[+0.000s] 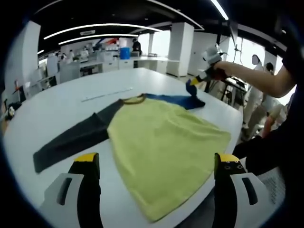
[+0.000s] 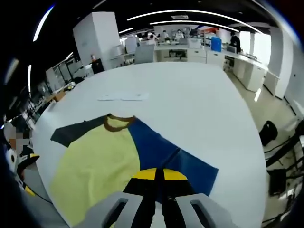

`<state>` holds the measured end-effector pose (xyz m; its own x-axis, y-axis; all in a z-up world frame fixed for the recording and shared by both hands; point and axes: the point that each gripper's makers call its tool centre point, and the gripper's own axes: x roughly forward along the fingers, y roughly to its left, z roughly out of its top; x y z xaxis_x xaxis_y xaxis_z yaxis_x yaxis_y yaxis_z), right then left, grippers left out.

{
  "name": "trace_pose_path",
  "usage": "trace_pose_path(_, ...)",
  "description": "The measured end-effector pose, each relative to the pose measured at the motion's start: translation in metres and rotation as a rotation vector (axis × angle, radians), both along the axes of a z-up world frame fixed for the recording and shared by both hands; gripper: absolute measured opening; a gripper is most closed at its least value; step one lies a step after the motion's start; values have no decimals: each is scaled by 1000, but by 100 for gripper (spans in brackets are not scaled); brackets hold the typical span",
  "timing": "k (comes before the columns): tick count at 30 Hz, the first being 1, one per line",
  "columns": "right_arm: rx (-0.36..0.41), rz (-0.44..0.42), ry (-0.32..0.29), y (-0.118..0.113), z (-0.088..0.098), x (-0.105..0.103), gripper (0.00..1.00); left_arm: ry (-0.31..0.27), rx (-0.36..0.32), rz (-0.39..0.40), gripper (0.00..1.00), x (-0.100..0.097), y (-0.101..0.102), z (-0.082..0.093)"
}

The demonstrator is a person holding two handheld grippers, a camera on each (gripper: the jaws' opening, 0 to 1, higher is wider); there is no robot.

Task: Fold the garment on the visible template until the final outline fits inside the template.

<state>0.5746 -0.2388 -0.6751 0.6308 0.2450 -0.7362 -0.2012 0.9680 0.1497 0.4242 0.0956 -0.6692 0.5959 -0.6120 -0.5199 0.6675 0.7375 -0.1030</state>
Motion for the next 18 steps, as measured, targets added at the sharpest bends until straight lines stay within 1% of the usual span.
trace_pose_path(8, 42, 27, -4, 37, 0, -4, 0, 5, 5, -3, 97, -4, 0, -2)
trace_pose_path(18, 53, 65, 7, 52, -9, 14, 0, 12, 6, 1, 97, -6, 1, -4)
